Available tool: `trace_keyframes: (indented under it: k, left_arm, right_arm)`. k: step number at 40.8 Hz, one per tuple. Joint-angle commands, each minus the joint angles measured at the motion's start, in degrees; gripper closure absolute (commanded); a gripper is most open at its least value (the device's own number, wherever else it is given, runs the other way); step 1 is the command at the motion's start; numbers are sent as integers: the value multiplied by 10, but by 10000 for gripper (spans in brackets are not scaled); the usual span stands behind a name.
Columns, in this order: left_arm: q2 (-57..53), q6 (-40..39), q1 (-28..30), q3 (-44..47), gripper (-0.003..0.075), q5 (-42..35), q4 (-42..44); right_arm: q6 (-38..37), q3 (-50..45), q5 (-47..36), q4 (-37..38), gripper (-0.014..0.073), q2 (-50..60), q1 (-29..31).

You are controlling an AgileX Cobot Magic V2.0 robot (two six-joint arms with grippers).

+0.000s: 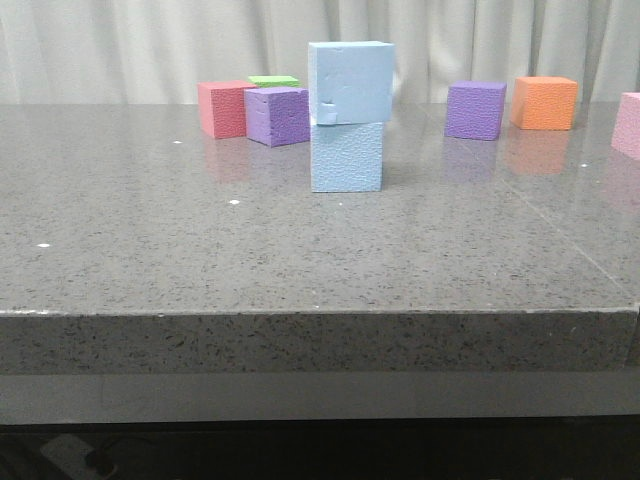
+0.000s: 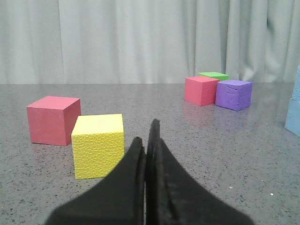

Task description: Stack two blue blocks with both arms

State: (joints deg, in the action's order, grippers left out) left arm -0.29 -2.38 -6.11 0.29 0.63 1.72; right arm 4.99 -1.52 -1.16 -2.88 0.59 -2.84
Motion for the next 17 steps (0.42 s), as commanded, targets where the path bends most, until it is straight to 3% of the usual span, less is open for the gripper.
trace_keyframes:
  k: [1,17]
  left_arm:
    - [-10,-4,-1,2,741,-48,0]
    - [-10,-4,17,2,741,-48,0]
  right_arm:
    - [3,3,-52,1,610,11,4]
    - [3,3,-52,1,610,11,4]
